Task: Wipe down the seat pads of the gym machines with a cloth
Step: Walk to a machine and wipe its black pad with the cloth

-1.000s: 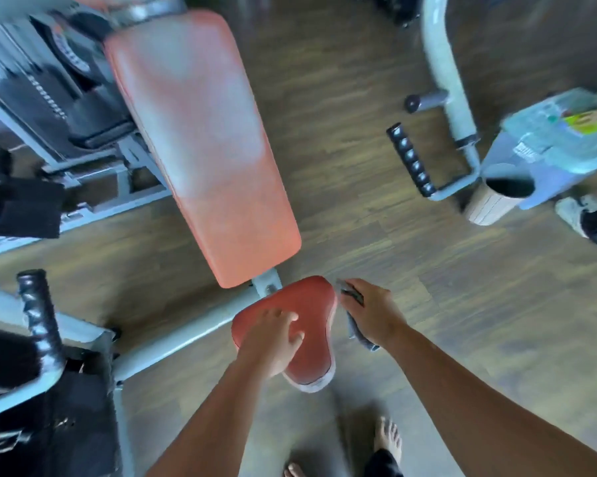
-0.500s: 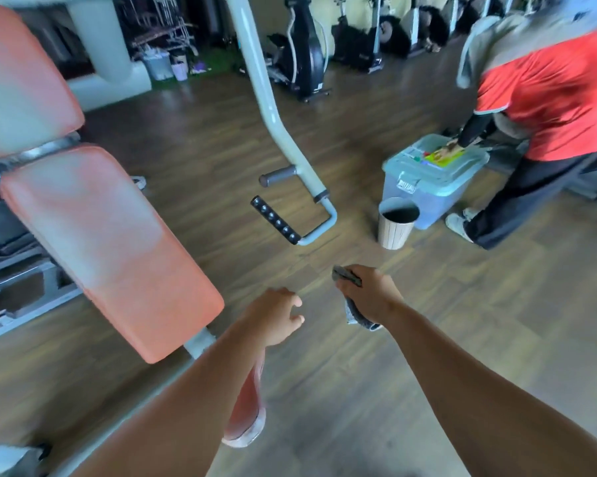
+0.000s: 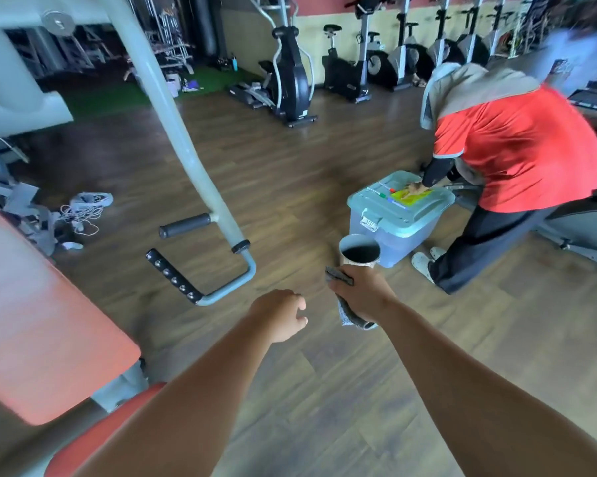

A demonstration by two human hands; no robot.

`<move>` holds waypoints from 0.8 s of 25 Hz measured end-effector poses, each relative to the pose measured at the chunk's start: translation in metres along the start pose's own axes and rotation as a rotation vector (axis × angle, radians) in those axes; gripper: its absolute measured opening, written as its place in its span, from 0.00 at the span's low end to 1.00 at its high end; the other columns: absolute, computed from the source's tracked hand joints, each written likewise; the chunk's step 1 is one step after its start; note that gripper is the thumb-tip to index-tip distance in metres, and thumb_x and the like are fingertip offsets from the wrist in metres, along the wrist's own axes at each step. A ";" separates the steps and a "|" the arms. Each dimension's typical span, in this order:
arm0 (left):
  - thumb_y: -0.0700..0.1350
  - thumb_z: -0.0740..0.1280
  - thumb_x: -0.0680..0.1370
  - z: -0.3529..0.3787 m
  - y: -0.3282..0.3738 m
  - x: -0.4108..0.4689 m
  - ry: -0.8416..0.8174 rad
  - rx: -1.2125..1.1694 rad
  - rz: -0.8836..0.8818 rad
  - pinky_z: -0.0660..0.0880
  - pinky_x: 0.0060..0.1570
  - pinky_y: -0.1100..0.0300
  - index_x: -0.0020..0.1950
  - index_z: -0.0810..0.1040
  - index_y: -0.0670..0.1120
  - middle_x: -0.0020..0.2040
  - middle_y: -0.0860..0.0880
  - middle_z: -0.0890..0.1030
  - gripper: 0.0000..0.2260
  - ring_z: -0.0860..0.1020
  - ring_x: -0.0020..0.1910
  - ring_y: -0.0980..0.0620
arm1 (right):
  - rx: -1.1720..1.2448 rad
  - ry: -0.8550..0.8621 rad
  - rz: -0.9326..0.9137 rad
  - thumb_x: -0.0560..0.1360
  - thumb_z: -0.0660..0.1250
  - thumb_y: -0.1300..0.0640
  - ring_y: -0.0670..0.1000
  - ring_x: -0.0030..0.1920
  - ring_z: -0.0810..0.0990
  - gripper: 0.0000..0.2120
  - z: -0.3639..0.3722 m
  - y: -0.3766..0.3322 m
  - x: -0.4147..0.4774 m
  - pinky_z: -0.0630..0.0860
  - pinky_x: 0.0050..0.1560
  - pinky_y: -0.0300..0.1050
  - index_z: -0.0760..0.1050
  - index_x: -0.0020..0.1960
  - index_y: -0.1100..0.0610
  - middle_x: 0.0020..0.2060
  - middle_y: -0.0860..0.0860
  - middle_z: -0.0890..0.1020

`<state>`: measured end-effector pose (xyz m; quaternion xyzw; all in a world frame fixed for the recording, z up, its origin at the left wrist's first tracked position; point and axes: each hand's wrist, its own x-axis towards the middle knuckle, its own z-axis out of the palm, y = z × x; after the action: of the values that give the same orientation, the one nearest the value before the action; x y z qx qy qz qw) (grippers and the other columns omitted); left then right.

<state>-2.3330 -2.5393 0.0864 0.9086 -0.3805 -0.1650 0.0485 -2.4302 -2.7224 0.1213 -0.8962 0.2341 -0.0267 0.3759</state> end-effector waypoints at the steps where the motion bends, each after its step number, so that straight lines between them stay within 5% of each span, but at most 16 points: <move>1: 0.57 0.64 0.82 -0.002 0.002 0.015 -0.001 0.014 0.001 0.73 0.62 0.53 0.71 0.74 0.53 0.68 0.53 0.76 0.19 0.75 0.66 0.49 | -0.001 -0.003 -0.008 0.77 0.67 0.42 0.54 0.41 0.79 0.15 -0.004 0.005 0.015 0.73 0.40 0.47 0.72 0.37 0.48 0.36 0.50 0.80; 7: 0.56 0.64 0.81 -0.026 -0.008 0.146 -0.006 0.057 0.013 0.73 0.62 0.51 0.71 0.74 0.53 0.68 0.50 0.75 0.19 0.73 0.68 0.46 | -0.044 -0.026 0.006 0.76 0.66 0.38 0.54 0.44 0.80 0.16 -0.029 0.021 0.143 0.78 0.48 0.51 0.78 0.45 0.51 0.39 0.51 0.83; 12: 0.54 0.63 0.82 -0.068 -0.032 0.245 -0.029 0.062 0.005 0.73 0.61 0.52 0.72 0.74 0.52 0.68 0.49 0.75 0.19 0.73 0.67 0.45 | -0.031 -0.021 -0.013 0.78 0.67 0.44 0.53 0.38 0.76 0.16 -0.058 0.005 0.253 0.68 0.35 0.44 0.71 0.36 0.52 0.32 0.49 0.77; 17: 0.53 0.63 0.82 -0.100 -0.060 0.341 -0.032 0.071 -0.068 0.75 0.61 0.51 0.72 0.75 0.51 0.68 0.49 0.76 0.19 0.74 0.66 0.45 | -0.032 -0.063 -0.051 0.78 0.67 0.45 0.57 0.44 0.80 0.12 -0.066 0.008 0.373 0.77 0.48 0.50 0.80 0.46 0.54 0.38 0.53 0.82; 20: 0.51 0.63 0.81 -0.119 -0.081 0.402 -0.011 0.063 -0.156 0.75 0.62 0.51 0.71 0.76 0.51 0.67 0.48 0.77 0.19 0.74 0.66 0.45 | -0.029 -0.131 -0.099 0.78 0.68 0.46 0.52 0.40 0.79 0.10 -0.065 0.013 0.453 0.73 0.39 0.39 0.78 0.42 0.51 0.34 0.48 0.80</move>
<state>-1.9748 -2.7711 0.0750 0.9357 -0.3140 -0.1610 0.0047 -2.0469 -2.9726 0.1005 -0.9117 0.1649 0.0170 0.3759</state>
